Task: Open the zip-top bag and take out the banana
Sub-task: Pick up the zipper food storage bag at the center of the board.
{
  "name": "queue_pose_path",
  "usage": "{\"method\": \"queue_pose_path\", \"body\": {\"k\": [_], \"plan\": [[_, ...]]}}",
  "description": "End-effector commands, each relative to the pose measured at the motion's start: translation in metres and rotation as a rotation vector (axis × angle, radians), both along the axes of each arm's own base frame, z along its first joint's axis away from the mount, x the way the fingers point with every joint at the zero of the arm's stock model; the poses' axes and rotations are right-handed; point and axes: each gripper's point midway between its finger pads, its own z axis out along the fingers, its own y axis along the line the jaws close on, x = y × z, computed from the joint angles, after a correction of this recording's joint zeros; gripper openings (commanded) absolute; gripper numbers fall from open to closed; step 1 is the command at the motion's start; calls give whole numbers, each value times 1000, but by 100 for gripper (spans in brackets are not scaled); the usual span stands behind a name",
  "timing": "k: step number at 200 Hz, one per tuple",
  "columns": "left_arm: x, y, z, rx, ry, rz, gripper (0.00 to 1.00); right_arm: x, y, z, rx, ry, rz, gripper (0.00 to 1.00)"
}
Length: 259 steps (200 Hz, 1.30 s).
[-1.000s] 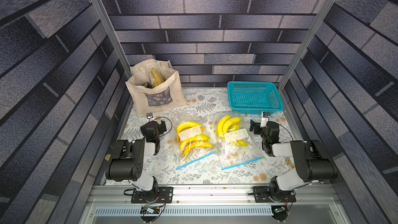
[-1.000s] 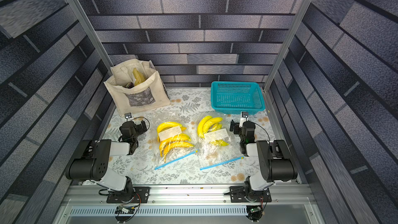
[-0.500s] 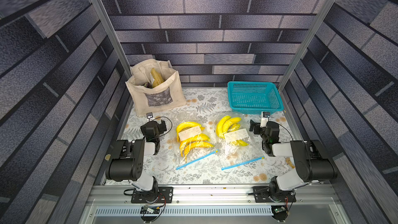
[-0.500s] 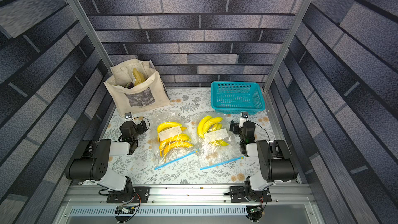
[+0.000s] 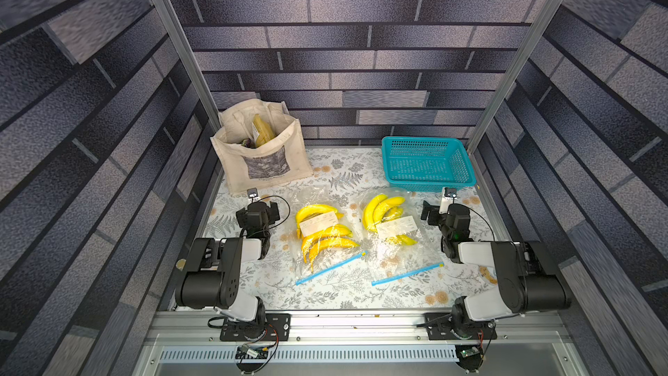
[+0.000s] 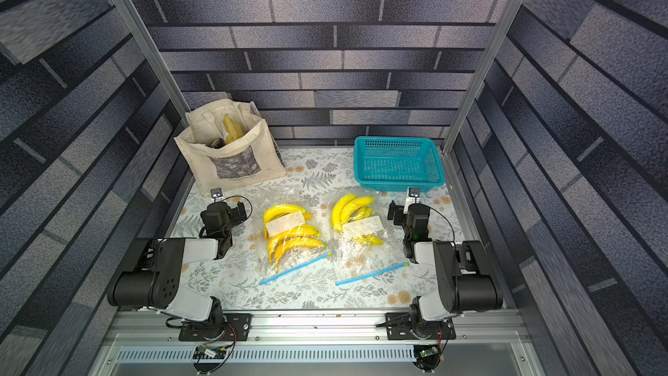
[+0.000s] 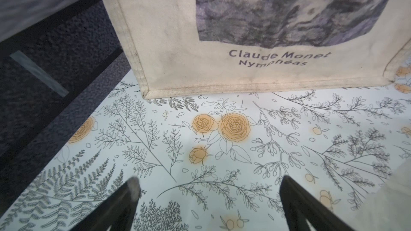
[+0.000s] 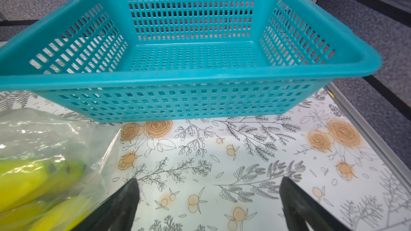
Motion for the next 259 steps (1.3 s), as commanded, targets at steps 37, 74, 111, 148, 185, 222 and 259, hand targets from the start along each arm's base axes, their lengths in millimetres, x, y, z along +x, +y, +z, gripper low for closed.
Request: {"method": "queue_pose_path", "body": {"k": [37,74,111,148,185,222,259], "plan": [[-53,-189,134,165,-79,-653,100,-49,7,60,163,116,-5,99],[-129,-292,88,285,119,-1021,100,-92,32,48,287,238,88,90],[-176,-349,33,394,301,-1144,100,-114,29,28,368,301,16,87],[-215,-390,27,357,285,-1268,100,-113,31,27,390,304,13,89],[-250,-428,2,382,343,-1380,97,-110,35,16,451,393,-14,90],[-250,-432,-24,326,411,-1375,90,-104,43,16,470,425,17,87],[-243,-433,-37,345,453,-1360,88,-103,41,22,452,415,21,87]]}}
